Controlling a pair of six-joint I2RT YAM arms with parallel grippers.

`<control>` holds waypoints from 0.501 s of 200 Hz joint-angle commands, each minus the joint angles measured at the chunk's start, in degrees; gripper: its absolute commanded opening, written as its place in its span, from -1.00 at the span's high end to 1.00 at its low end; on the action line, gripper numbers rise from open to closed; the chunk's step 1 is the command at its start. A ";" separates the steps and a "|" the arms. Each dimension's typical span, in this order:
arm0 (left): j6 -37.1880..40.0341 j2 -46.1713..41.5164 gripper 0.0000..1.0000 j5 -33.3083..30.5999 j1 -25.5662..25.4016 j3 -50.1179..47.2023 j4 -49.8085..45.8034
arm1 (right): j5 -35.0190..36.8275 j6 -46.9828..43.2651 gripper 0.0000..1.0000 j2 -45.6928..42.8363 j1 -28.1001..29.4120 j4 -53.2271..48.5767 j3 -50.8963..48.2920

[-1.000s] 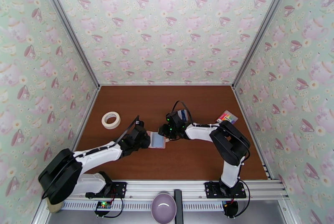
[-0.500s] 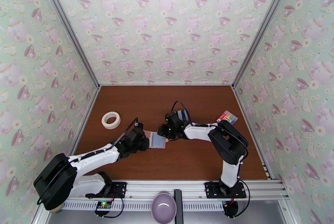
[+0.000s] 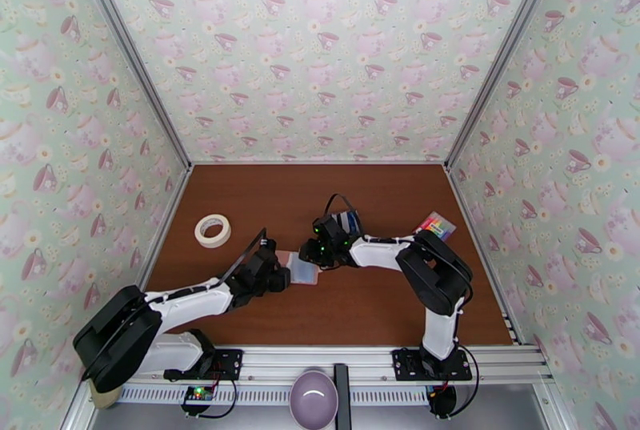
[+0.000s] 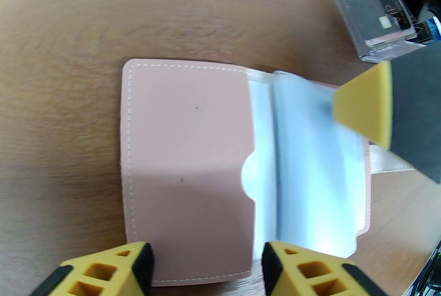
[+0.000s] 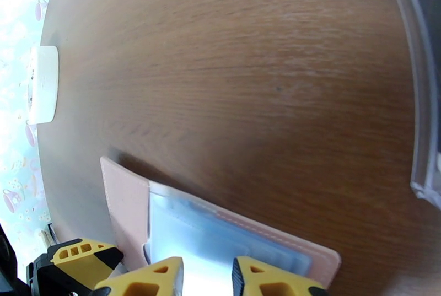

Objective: Put the credit cards into the card holder

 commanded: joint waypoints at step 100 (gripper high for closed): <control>1.00 -3.31 -0.71 6.12 -0.42 -3.92 2.62 | -0.05 0.18 0.39 2.14 1.67 -1.43 2.68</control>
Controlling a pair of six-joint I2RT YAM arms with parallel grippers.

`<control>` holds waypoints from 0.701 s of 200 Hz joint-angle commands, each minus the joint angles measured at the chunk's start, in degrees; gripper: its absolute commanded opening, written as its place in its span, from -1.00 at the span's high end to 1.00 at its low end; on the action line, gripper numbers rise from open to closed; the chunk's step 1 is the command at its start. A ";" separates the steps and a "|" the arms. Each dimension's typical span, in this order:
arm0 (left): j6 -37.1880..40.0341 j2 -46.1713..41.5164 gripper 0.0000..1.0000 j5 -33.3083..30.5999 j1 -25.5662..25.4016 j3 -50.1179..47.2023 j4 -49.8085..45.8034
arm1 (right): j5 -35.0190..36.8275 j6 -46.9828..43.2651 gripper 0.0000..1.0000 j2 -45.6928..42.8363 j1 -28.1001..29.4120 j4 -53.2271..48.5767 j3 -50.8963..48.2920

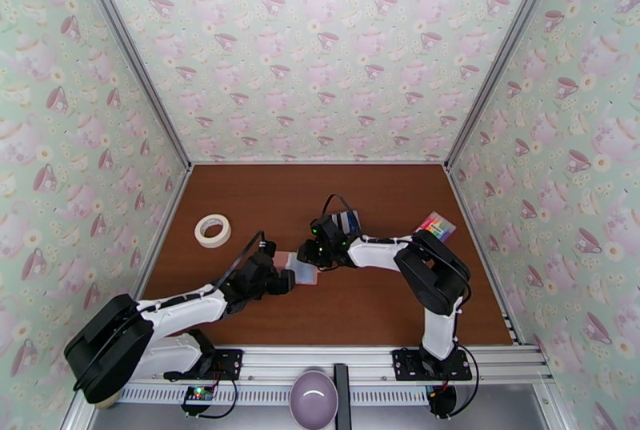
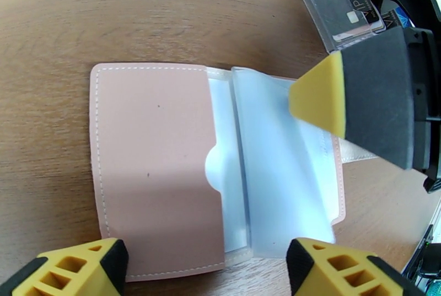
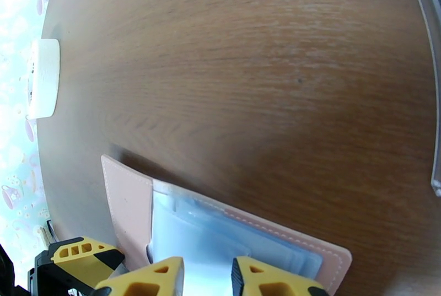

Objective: Put the credit cards into the card holder

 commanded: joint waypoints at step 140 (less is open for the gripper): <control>2.58 -7.33 -0.88 4.71 -1.12 -2.17 1.23 | -0.11 1.21 0.39 2.35 1.94 -0.30 2.55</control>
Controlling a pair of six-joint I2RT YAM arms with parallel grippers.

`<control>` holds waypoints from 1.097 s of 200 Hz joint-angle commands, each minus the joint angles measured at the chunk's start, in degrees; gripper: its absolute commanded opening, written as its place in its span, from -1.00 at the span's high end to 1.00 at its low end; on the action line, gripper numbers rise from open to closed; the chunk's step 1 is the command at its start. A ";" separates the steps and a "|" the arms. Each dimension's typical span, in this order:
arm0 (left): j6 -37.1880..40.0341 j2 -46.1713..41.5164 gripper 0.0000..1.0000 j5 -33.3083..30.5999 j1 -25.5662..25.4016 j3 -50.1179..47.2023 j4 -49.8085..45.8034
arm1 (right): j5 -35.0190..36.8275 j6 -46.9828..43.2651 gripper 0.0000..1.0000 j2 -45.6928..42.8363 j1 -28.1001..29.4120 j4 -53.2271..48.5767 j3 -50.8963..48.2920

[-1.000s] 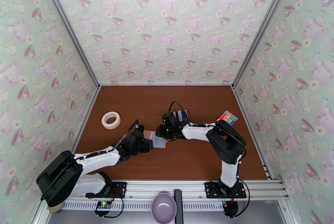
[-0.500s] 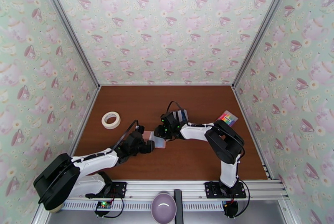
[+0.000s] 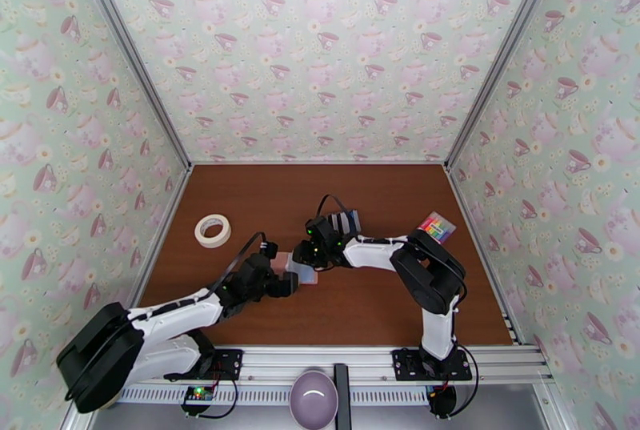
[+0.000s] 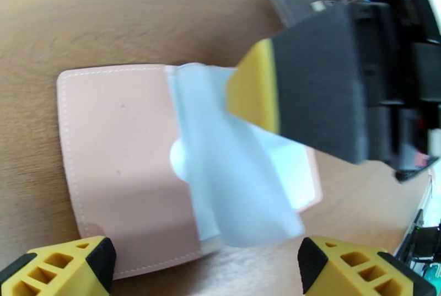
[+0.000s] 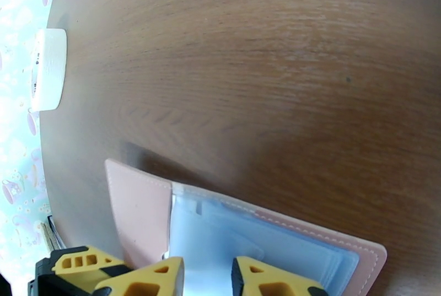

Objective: Put the credit cards into the card holder

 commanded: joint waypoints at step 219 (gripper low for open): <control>1.01 11.82 -0.42 -10.06 -2.18 6.78 -8.93 | -1.05 2.56 0.39 -0.43 2.14 1.65 1.24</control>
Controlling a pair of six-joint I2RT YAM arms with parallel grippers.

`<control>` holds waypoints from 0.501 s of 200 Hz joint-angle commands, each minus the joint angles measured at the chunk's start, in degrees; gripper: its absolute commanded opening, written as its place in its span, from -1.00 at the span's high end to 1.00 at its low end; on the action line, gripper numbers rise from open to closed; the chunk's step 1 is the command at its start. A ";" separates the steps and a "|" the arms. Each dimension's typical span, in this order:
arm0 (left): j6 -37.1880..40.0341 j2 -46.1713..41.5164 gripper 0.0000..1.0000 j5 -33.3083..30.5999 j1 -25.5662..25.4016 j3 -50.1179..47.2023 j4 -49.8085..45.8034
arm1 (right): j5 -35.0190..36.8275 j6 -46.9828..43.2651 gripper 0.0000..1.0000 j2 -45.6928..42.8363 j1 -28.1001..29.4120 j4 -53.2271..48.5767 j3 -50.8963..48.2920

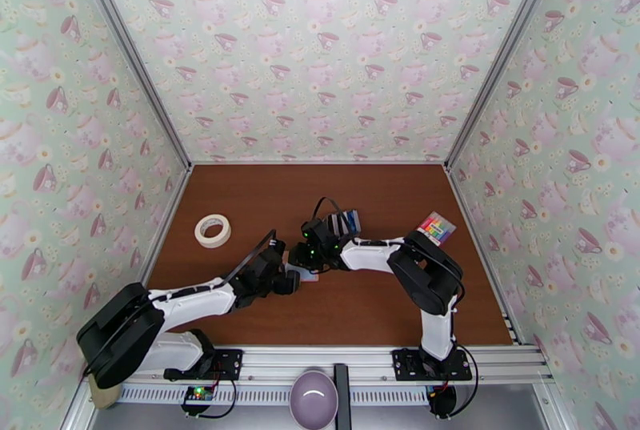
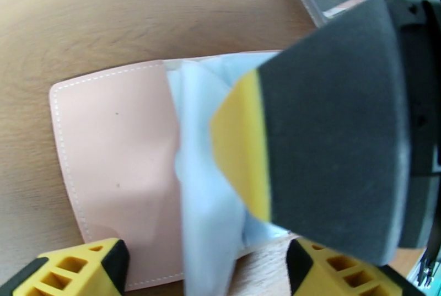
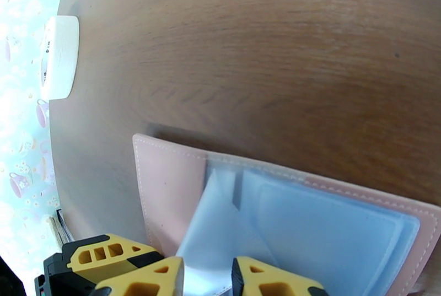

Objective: Put the credit cards into the card holder

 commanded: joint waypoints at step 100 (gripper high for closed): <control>-2.34 -2.86 -0.12 -3.52 -0.20 -0.32 -3.20 | 4.19 -0.90 0.29 -10.33 0.25 -3.08 -2.36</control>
